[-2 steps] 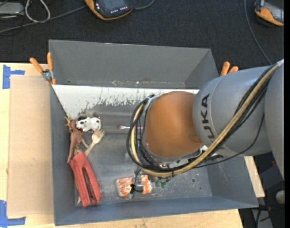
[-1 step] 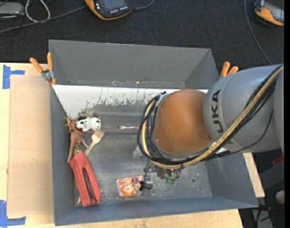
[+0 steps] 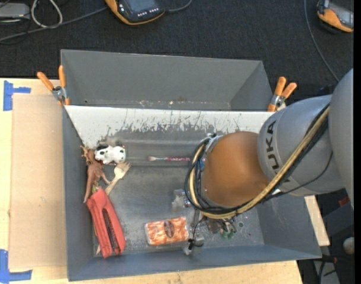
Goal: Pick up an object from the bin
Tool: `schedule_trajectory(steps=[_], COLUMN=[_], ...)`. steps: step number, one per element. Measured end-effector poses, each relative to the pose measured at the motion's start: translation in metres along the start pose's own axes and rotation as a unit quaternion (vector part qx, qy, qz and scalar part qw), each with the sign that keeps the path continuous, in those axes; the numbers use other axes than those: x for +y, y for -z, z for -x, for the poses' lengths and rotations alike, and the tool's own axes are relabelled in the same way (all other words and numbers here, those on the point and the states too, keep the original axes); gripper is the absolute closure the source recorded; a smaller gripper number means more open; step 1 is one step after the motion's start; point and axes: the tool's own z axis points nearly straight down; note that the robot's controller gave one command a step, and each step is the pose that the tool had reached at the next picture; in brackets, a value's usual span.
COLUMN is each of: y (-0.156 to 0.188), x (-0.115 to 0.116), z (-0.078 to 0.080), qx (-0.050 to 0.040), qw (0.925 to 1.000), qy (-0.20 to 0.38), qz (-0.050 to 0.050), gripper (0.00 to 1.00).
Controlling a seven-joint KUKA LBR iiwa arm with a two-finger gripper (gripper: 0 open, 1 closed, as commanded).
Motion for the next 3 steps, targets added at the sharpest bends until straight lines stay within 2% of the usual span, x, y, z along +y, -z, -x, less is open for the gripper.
schedule_trajectory(steps=[1,2,3], y=[-0.0184,-0.027,-0.0271], x=[0.0006,0.0099,0.0098], z=[0.0036,0.0004,0.0004], qx=[-0.0081,-0.0015,-0.0013], qw=[0.996,0.9828,0.9829], qy=[0.089,0.184,0.184], qz=[0.0,0.0,0.0], gripper=[0.0,1.0,1.0])
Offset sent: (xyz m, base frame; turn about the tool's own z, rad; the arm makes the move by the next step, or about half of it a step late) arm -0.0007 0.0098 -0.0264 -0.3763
